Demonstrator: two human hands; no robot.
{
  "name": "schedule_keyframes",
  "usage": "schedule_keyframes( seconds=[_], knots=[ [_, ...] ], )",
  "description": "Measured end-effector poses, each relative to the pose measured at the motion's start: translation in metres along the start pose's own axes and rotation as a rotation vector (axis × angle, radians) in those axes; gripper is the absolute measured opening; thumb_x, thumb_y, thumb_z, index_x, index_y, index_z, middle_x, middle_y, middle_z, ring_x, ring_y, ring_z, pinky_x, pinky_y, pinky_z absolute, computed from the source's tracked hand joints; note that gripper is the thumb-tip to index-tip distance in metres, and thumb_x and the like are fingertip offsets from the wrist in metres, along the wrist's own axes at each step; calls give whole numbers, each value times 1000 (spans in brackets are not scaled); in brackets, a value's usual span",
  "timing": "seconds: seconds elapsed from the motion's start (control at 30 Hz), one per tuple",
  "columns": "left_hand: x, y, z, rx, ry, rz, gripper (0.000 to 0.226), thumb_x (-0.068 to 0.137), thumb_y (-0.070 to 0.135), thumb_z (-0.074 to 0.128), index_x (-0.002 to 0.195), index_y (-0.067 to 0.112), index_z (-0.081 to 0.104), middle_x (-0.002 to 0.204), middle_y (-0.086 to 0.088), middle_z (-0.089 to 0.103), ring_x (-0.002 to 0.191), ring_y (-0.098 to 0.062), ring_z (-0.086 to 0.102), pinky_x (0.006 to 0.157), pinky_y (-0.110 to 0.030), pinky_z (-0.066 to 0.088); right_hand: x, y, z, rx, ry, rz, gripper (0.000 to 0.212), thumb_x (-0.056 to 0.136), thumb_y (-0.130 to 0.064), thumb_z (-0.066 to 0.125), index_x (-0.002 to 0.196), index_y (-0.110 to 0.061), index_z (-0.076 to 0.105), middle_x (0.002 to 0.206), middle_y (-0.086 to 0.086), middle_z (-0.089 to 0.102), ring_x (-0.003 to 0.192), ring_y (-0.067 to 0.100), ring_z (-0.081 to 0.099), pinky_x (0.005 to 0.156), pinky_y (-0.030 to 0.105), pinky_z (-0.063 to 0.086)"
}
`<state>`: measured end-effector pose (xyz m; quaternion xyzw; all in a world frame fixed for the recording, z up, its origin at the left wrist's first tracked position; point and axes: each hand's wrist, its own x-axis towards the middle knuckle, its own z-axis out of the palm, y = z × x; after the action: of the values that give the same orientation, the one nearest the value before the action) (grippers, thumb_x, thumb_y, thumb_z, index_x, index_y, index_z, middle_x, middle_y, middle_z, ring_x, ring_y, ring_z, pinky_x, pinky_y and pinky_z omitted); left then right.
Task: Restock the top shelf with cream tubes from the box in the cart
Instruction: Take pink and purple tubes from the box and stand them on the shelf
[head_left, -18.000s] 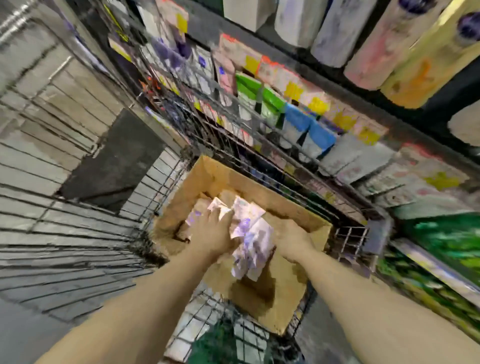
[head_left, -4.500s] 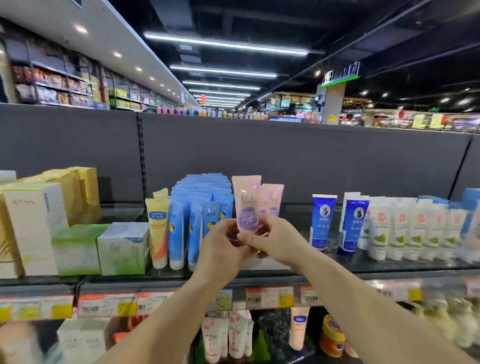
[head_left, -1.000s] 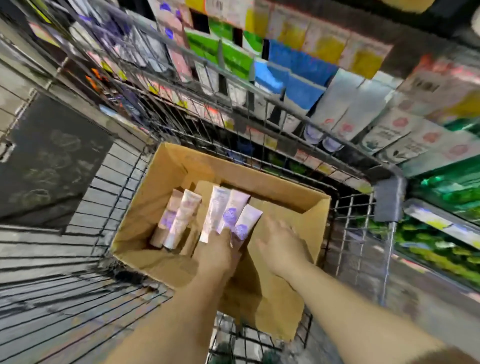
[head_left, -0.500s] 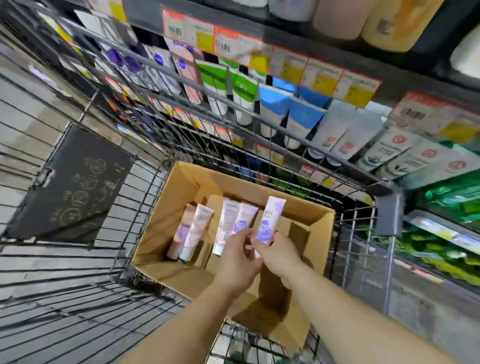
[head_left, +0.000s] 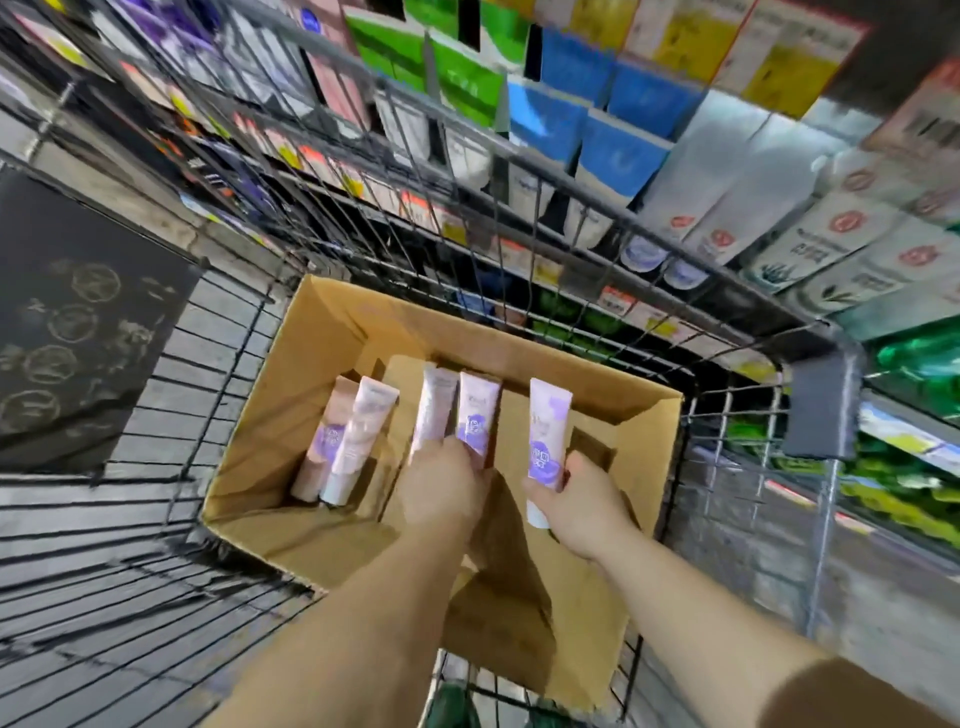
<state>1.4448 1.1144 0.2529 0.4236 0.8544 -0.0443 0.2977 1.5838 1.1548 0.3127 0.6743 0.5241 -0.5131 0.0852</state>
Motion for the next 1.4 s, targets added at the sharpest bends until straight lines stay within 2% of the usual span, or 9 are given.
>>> schedule_keyframes(
  seconds=[0.33,0.47,0.6,0.77,0.83,1.0,1.2,1.3,1.4],
  knots=[
    [-19,-8,-48,-639,-278,-97,26,73,23,75,95,16,63,87,-3,71,74,-15,67,70,-31,59,-25,-28,-11,130,-17,-54,30,88,-37,64,108,-21,48,106,0,60,95,21,60,70,31,47],
    [-57,-3,-105,-783,-381,34,44,73,11,79,108,9,54,98,-13,67,75,-17,63,64,-31,59,-63,-43,-32,252,-20,-95,28,88,-35,65,108,-22,52,108,0,63,93,21,62,81,39,54],
    [-103,24,-172,-763,-344,238,30,76,12,79,93,19,55,80,-2,63,64,-12,55,46,-17,47,-119,-61,-82,369,8,-133,22,85,-32,69,96,-20,53,99,6,66,74,20,63,63,36,51],
    [-160,97,-256,-772,-293,480,32,65,21,87,85,20,62,73,0,65,63,-10,56,64,-33,52,-200,-75,-177,448,84,-265,25,88,-28,68,103,-14,54,96,4,64,77,17,65,59,34,56],
    [-190,138,-284,-792,-315,619,24,72,10,83,79,20,63,62,7,64,57,-4,56,59,-24,50,-233,-69,-218,465,148,-327,18,89,-28,67,96,-18,54,95,2,65,80,17,62,65,38,57],
    [-270,243,-319,-782,-389,829,23,77,6,75,97,12,65,80,-4,73,68,-16,68,66,-31,56,-309,-22,-322,486,325,-460,20,90,-26,66,100,-12,56,86,5,65,70,17,56,51,26,43],
    [-376,371,-288,-725,-379,985,40,71,19,80,108,16,63,90,-7,74,71,-18,68,62,-32,59,-380,92,-426,492,558,-572,25,86,-14,72,108,-15,59,101,6,70,86,15,64,81,23,53],
    [-435,437,-257,-729,-374,1049,31,80,11,76,109,14,63,84,-4,74,59,-9,63,53,-20,49,-415,157,-476,522,620,-594,28,86,-6,70,96,-25,52,86,-5,64,73,3,59,63,9,48],
    [-485,492,-238,-751,-360,1098,27,82,11,74,107,9,63,81,-11,72,52,-13,61,46,-20,45,-448,211,-519,551,719,-588,34,85,-11,72,114,-14,56,102,3,69,86,12,63,71,22,53]
  ],
)
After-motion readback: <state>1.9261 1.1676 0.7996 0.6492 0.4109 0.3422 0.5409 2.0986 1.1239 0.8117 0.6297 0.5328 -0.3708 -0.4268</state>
